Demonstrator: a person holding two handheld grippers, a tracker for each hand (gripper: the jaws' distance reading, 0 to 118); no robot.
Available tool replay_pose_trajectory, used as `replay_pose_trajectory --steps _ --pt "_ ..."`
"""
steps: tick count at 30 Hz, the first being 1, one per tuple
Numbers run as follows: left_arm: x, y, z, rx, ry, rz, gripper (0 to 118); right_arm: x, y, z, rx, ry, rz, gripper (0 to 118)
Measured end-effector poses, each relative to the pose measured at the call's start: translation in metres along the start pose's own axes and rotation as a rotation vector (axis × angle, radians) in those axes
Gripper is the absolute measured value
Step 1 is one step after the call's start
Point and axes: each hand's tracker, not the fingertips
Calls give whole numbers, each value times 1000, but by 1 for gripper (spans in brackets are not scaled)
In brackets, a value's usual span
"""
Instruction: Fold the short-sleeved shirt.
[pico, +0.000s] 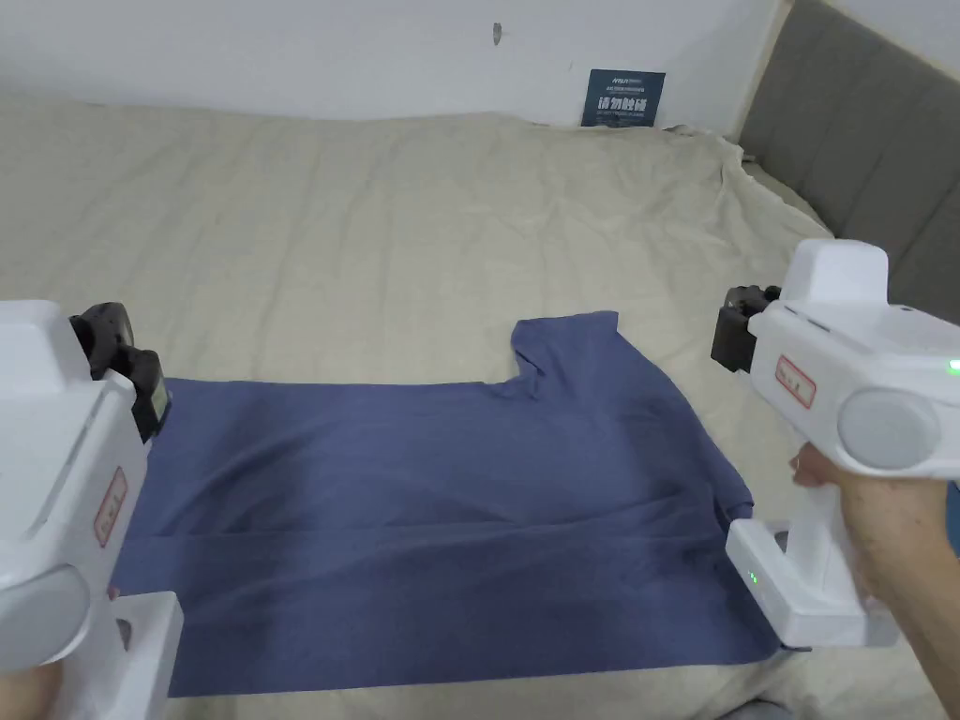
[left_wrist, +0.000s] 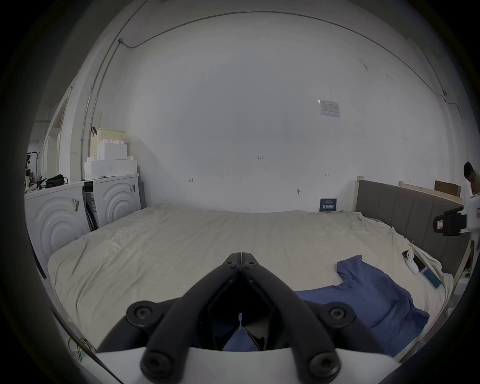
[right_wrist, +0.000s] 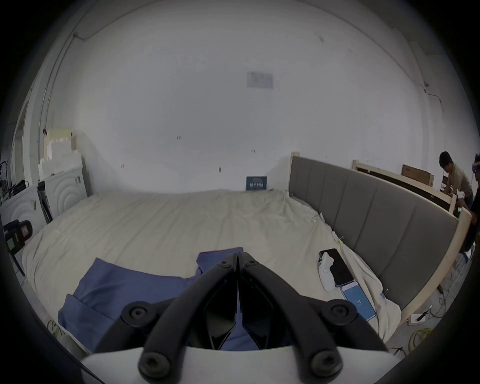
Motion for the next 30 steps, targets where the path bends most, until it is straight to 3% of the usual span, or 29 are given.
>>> replay_pose_trajectory --steps 4,5,6,8,9,15,20,24,27,30 --pt "-3 1 -10 -4 11 0 0 3 25 -49 -110 40 -44 3" --pt "-4 0 -13 -8 17 -2 0 2 30 -58 -134 45 -74 10" --pt "-4 0 -16 -14 22 -3 0 3 33 -70 -162 37 -88 25" --pt "-5 -1 -22 -22 25 -8 0 1 39 -96 -218 35 -38 68" --pt "-5 -2 -26 -24 29 -15 0 0 39 -104 -240 34 -25 80" --pt "-4 -7 -55 -73 25 -22 0 4 32 -193 -516 10 -78 107" --pt "1 -12 -76 -104 22 -3 0 12 3 -257 -670 -76 -72 107" --pt "7 -17 -91 -123 20 -9 0 22 -22 -292 -769 -96 -151 104" --pt "11 -21 -103 -147 16 -13 0 27 -37 -307 -780 -93 -193 92" --pt "13 -25 -112 -161 18 -20 0 27 -47 -316 -780 -114 -201 69"
